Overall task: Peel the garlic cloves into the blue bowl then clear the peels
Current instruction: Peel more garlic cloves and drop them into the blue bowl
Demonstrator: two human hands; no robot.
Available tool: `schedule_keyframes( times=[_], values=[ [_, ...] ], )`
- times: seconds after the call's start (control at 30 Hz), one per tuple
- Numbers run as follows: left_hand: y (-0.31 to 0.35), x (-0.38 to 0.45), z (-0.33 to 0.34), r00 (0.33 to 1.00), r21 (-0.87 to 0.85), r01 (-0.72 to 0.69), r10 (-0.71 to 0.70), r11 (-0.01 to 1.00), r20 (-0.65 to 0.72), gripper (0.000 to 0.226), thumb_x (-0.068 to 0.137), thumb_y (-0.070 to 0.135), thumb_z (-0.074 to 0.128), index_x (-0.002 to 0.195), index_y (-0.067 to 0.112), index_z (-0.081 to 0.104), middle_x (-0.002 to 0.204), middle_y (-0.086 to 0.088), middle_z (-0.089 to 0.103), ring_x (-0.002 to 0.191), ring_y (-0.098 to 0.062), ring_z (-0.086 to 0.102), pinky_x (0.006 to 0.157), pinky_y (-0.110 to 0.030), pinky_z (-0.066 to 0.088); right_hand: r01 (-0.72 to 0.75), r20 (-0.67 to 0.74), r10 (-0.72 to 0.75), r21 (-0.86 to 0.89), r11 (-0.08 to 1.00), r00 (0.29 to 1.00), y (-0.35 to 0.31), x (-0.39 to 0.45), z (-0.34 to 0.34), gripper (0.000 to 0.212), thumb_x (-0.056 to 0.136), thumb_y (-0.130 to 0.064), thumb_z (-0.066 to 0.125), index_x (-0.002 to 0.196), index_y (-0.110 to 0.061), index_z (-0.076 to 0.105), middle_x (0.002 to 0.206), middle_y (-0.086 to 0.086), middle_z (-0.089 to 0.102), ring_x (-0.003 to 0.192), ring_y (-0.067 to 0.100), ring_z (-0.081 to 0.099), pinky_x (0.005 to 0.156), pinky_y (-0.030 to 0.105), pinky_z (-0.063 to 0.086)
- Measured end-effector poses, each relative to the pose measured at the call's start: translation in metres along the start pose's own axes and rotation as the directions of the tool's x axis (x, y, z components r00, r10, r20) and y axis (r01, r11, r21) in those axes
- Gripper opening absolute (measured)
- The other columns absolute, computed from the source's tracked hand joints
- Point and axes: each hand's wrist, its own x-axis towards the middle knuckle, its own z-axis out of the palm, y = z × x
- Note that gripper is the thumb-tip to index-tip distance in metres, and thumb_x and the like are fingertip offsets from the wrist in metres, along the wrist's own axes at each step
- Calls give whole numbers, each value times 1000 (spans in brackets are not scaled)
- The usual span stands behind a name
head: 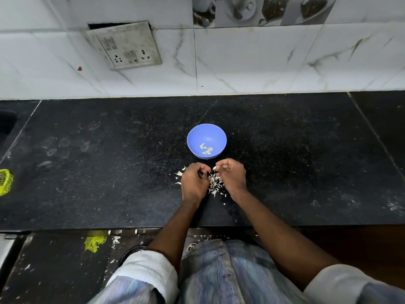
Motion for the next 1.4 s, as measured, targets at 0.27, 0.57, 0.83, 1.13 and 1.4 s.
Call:
schedule_keyframes(
  times=[0.27, 0.57, 0.83, 1.13, 1.4],
  values=[
    [-1, 0, 1, 999, 18, 38, -38, 999, -15, 37, 95, 28, 61, 61, 15, 57, 56, 6, 56, 55, -15, 49, 57, -31, 35, -8, 1, 8, 14, 1000, 1000, 0, -4, 4, 13, 91, -3, 68, 92, -15, 74, 81, 5, 75, 68, 14, 71, 59, 23, 54],
    [-6, 3, -1, 999, -17, -14, 15, 1000, 51, 19, 92, 11, 74, 108, 21, 77, 91, 11, 75, 80, -4, 69, 79, -28, 59, 12, 15, -12, 13, 1000, 1000, 2, -8, 3, 13, 89, -1, 70, 91, -13, 75, 78, 8, 75, 64, 10, 69, 58, 20, 52],
    [-5, 0, 3, 997, -140, 81, -81, 987, 7, 7, 92, 15, 79, 91, 22, 82, 82, 14, 77, 74, -1, 71, 73, -26, 58, 56, 108, -54, -15, 998, 993, -3, -12, 1, 8, 88, -4, 74, 91, -11, 77, 78, 6, 77, 63, 6, 67, 60, 21, 52],
    [-1, -1, 3, 1000, -53, 23, -23, 998, -12, 14, 92, 9, 73, 92, 22, 80, 83, 12, 75, 76, -4, 68, 74, -30, 57, 163, 110, -141, -236, 958, 984, -3, -10, -1, 11, 86, -14, 70, 85, -19, 80, 76, -12, 76, 74, 2, 72, 77, 38, 62],
    [3, -2, -2, 998, 50, -51, 50, 997, 23, 12, 94, 12, 72, 93, 22, 79, 91, 9, 71, 81, -8, 65, 74, -28, 53, 204, 128, -171, -319, 926, 977, -12, -11, -6, 12, 84, -15, 71, 82, -21, 82, 72, -14, 75, 70, 1, 70, 74, 34, 61]
  ],
)
